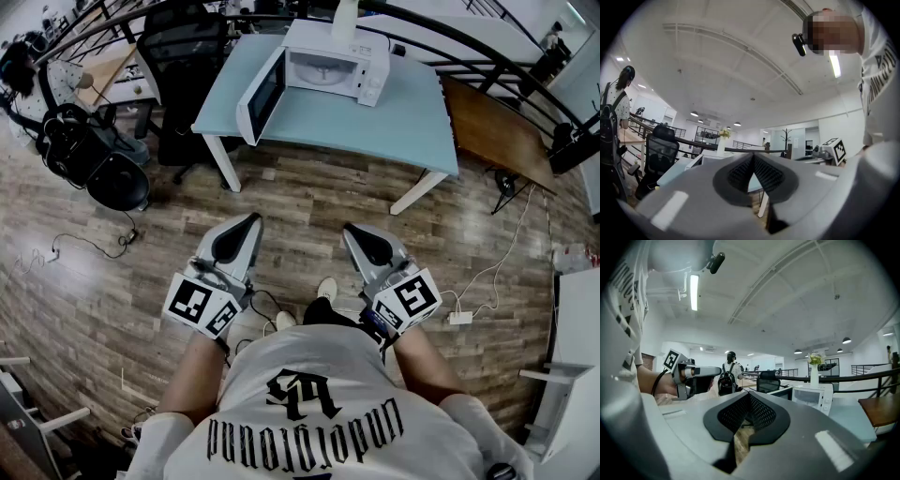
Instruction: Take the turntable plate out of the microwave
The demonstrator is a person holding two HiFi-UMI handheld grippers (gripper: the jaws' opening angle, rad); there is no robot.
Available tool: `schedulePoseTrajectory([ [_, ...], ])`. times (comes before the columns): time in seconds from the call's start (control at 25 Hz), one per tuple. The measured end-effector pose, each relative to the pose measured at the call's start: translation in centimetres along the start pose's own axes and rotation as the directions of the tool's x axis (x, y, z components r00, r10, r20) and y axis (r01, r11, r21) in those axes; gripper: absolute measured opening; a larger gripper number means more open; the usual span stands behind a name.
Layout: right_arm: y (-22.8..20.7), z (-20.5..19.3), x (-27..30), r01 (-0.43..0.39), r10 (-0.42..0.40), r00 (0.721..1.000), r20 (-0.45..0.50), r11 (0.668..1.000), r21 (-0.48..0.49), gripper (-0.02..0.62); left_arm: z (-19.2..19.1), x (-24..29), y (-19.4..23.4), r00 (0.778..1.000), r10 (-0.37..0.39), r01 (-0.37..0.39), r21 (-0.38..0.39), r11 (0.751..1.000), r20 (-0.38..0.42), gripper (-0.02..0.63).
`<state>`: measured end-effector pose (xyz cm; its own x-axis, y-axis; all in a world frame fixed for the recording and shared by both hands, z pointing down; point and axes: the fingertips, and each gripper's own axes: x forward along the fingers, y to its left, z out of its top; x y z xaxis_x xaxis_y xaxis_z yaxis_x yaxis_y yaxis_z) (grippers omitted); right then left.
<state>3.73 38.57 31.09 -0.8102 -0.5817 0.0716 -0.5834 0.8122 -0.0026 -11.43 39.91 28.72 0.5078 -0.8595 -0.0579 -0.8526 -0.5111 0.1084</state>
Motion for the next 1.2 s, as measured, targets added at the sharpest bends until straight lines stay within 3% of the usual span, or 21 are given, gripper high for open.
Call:
schedulePoseTrajectory([
  [0.44,-6.4,-0.7,0.5,-0.007,0.006,1.0,0.012,0.999,0.04,0.003,-1.3,5.7,1.1,1.0,0.018,-0.018,-0.006,1.0,-0.017,0.049],
  [0.88,-18.1,-0.5,2.8,-0.036,0.036,0.999,0.001,0.999,0.041,0.003,-2.5,16.9,2.6,0.999,0.043,-0.044,-0.01,0.999,-0.024,0.049],
  [1.2,-21.5,-1.0,4.6,-0.067,0.067,0.998,-0.013,0.996,0.057,0.003,-3.4,21.2,4.2,0.996,0.074,-0.075,-0.025,0.997,-0.045,0.049],
])
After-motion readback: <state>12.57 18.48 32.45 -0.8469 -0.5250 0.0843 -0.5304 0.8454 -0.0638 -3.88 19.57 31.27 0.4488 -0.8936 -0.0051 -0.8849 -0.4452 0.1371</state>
